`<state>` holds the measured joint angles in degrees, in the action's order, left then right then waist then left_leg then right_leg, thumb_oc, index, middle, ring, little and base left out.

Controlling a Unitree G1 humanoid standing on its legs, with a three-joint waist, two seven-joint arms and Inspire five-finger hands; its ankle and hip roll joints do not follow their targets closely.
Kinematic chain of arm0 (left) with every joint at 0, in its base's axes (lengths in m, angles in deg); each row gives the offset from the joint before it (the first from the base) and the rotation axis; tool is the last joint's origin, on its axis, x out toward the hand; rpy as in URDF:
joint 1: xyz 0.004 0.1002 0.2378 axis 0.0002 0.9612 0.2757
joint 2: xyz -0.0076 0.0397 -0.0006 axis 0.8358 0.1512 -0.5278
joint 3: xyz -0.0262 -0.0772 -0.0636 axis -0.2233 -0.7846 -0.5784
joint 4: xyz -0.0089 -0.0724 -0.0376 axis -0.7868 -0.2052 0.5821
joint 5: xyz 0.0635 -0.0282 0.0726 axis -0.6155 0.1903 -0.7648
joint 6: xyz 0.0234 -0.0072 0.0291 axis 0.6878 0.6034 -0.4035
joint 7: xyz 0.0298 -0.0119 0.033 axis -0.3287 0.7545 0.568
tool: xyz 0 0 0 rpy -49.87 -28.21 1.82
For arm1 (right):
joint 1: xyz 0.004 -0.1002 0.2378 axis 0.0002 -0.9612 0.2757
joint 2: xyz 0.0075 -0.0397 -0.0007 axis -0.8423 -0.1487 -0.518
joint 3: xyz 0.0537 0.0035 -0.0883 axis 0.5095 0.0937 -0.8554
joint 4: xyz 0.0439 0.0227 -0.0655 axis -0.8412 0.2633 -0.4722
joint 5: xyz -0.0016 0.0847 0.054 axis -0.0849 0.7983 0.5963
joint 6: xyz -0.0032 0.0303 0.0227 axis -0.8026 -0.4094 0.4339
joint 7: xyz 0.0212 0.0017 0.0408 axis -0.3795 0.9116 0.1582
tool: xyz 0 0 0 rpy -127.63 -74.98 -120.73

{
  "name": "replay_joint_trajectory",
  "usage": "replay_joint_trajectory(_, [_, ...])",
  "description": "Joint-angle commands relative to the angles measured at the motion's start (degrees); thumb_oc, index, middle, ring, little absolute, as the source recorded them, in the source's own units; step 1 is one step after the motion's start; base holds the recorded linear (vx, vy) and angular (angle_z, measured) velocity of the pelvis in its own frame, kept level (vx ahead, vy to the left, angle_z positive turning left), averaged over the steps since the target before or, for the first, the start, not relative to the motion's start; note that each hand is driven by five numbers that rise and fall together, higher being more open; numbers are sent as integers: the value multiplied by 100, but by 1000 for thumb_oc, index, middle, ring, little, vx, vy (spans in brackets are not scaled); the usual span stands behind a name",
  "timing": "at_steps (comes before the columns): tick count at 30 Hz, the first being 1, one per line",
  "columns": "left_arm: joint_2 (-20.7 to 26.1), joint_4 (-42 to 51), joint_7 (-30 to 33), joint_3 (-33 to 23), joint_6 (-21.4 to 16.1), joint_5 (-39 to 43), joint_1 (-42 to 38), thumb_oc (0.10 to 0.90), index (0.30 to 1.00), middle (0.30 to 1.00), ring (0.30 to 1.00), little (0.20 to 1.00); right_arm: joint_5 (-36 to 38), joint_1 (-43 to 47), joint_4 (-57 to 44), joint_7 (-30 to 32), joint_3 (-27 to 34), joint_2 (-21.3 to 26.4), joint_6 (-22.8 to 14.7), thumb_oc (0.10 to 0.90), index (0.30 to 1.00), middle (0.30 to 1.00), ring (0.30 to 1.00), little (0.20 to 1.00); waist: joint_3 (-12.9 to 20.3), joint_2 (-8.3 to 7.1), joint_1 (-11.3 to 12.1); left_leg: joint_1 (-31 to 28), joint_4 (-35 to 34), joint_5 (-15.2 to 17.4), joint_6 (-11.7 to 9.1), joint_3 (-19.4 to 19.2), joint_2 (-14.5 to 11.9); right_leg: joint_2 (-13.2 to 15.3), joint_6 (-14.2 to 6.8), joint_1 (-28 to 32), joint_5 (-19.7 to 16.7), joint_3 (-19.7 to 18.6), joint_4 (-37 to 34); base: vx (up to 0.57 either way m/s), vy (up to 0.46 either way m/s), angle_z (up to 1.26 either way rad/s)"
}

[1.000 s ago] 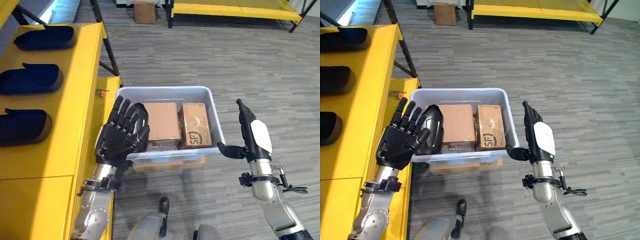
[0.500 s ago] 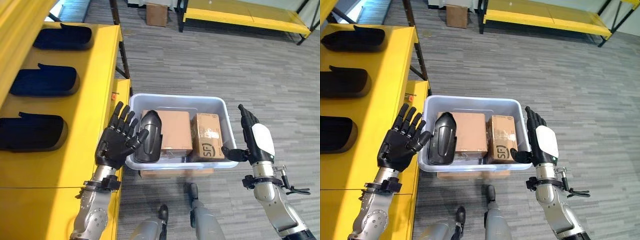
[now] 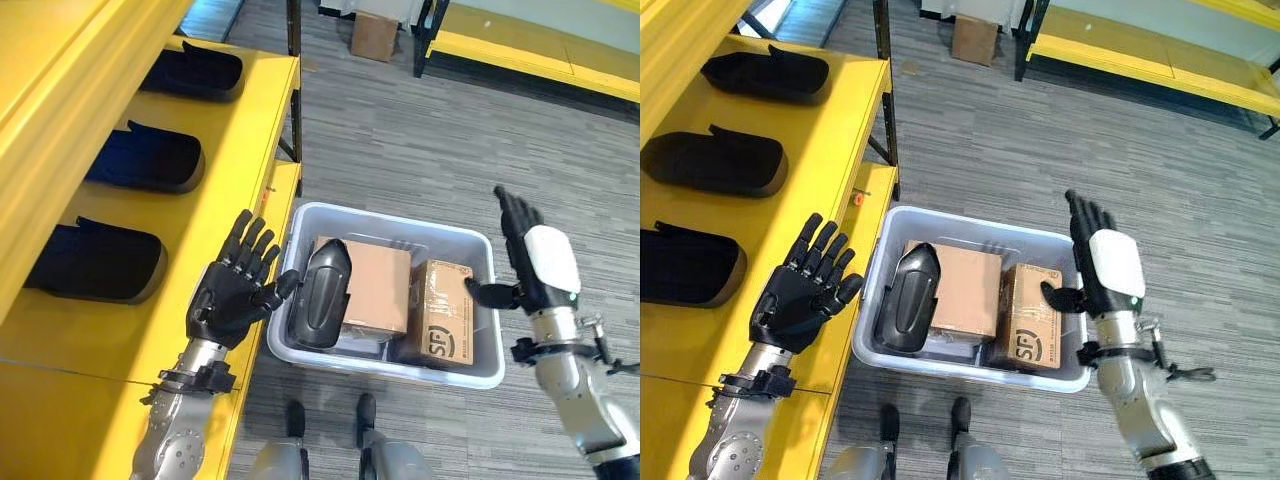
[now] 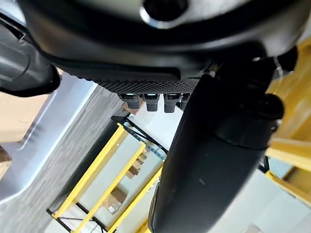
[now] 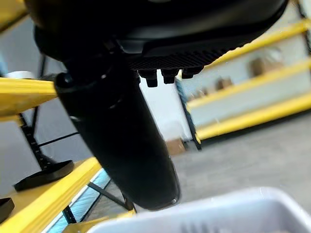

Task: Move parts from the plastic box to the shelf.

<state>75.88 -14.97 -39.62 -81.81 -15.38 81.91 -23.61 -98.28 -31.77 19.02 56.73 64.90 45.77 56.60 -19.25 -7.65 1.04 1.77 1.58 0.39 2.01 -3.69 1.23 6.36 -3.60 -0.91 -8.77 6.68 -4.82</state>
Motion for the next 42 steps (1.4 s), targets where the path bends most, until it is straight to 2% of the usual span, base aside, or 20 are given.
replay_joint_trajectory(1, [122,717,-333,101,-134,179,-190,900,1000,1000,1000,1000,-409,869,-446,171,263,672,-638,900,1000,1000,1000,1000,713,127,130,-278,-347,266,-258,44,-569,105,-404,-138,781,208,788,121,-116,3])
replay_joint_trajectory(4, [242,673,-336,155,-50,180,-255,900,1000,1000,1000,1000,-540,1601,-487,-62,-35,1000,-856,900,1000,1000,1000,1000,692,68,253,-185,-244,290,-271,133,-574,76,-364,-144,871,253,877,70,-101,5])
replay_joint_trajectory(9, [422,545,-483,193,-104,309,-377,900,1000,1000,1000,1000,-738,2620,-662,-478,-627,1306,-1327,900,1000,1000,1000,1000,492,70,424,110,-112,253,-305,290,-586,33,-298,-307,1006,299,1056,-24,-70,13])
replay_joint_trajectory(11, [452,517,-525,198,-122,301,-404,900,1000,1000,1000,1000,-725,2757,-721,-619,-774,1331,-1386,900,1000,1000,1000,1000,423,77,470,187,-94,229,-311,334,-588,13,-277,-351,1032,298,1088,-59,-58,19])
replay_joint_trajectory(13, [550,489,-561,239,-290,401,-465,900,1000,1000,1000,1000,-837,3038,-788,-692,-1144,1396,-1514,900,1000,1000,1000,1000,204,118,543,423,-35,155,-337,431,-599,-32,-216,-501,1093,298,1177,-133,-75,11])
replay_joint_trajectory(16, [587,453,-604,260,-385,438,-536,900,1000,1000,1000,1000,-869,3157,-805,-678,-1351,1379,-1587,900,1000,1000,1000,1000,51,143,571,599,-3,99,-352,496,-596,-73,-172,-607,1121,282,1214,-115,-72,16])
replay_joint_trajectory(18, [640,442,-634,317,-493,436,-647,900,1000,1000,1000,1000,-973,3243,-757,-568,-1525,1380,-1685,900,1000,1000,1000,1000,-164,180,592,838,71,32,-370,585,-590,-123,-111,-770,1152,260,1293,-158,-108,13])
replay_joint_trajectory(24, [722,522,-664,394,-711,521,-723,900,1000,1000,1000,1000,-1117,3389,-604,-393,-1804,1482,-1659,900,1000,1000,1000,1000,-558,319,616,1345,298,-93,-407,678,-584,-167,13,-1157,1201,262,1514,-117,-61,4])
replay_joint_trajectory(29, [816,603,-614,379,-830,597,-760,900,1000,1000,1000,1000,-1269,3428,-441,-219,-1922,1584,-1413,900,1000,1000,1000,1000,-867,467,570,1751,512,-194,-420,694,-574,-197,100,-1520,1263,227,1768,-100,-53,-3])
replay_joint_trajectory(34, [856,652,-636,404,-864,623,-787,900,1000,1000,1000,1000,-1338,3467,-336,-130,-1930,1634,-1332,900,1000,1000,1000,1000,-1050,568,523,1972,647,-224,-421,670,-575,-195,132,-1726,1299,197,1913,-67,-49,-2])
replay_joint_trajectory(42, [845,715,-613,514,-959,656,-824,900,1000,1000,1000,1000,-1614,3729,-234,29,-2107,1658,-1274,900,1000,1000,1000,1000,-1054,738,484,2465,882,-258,-423,654,-545,-162,186,-2219,1380,172,2222,-47,-22,-1])
